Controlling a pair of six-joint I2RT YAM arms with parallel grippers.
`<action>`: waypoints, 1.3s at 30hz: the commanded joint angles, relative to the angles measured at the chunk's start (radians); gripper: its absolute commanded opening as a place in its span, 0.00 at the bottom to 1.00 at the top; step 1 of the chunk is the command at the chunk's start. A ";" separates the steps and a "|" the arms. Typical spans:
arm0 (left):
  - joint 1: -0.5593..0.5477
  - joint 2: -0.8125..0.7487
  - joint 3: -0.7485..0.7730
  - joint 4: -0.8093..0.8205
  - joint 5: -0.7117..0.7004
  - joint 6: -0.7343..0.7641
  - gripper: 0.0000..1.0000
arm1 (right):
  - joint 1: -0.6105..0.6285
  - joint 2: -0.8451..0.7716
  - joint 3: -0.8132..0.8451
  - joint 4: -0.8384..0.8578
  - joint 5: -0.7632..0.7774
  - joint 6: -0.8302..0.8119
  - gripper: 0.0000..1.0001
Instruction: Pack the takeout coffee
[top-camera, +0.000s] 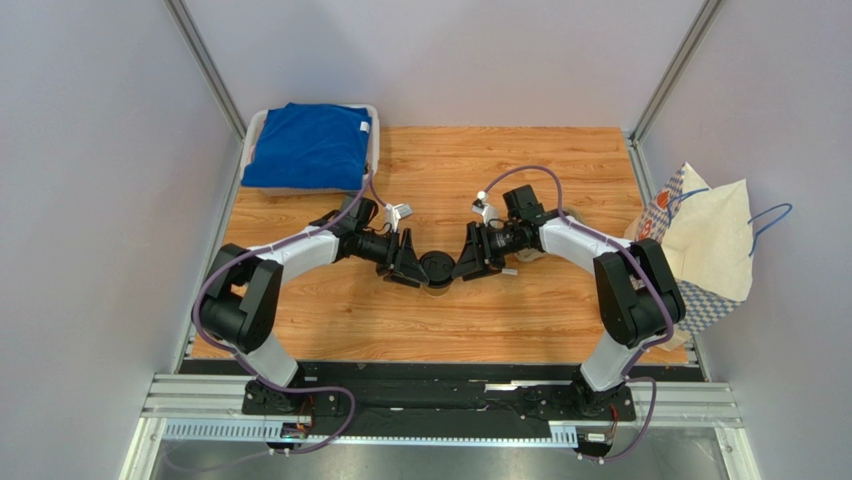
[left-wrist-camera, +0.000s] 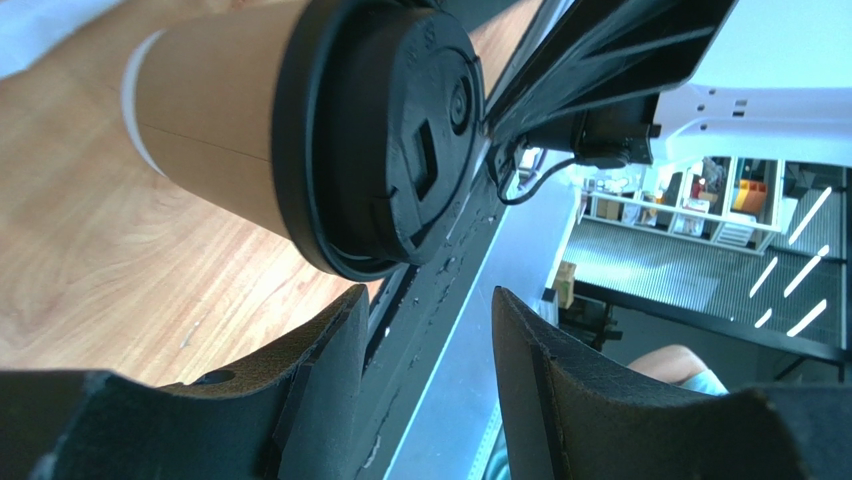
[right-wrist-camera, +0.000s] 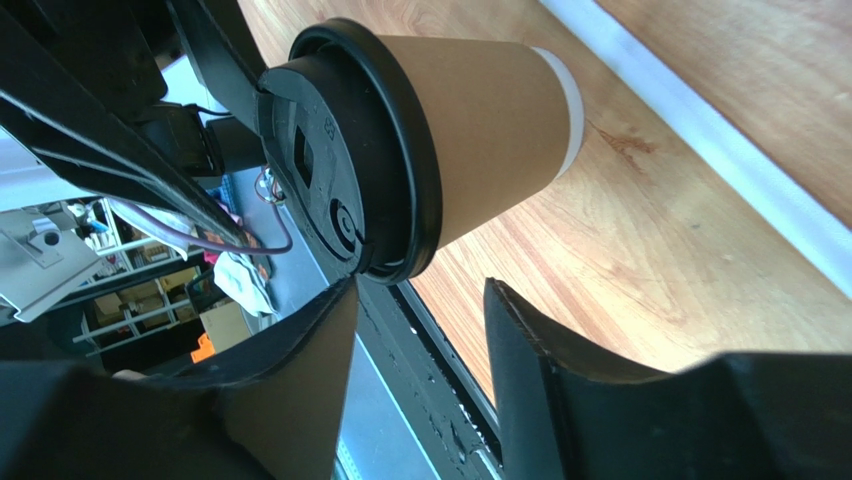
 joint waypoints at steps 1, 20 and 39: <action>-0.011 -0.055 -0.019 0.041 0.026 0.000 0.57 | -0.039 0.004 0.063 -0.049 -0.051 -0.078 0.57; -0.023 -0.152 0.091 0.139 -0.013 -0.096 0.29 | 0.026 -0.097 0.073 0.121 -0.083 0.197 0.37; -0.004 0.161 0.082 0.157 -0.070 -0.110 0.03 | 0.039 0.113 -0.012 0.158 -0.026 0.154 0.24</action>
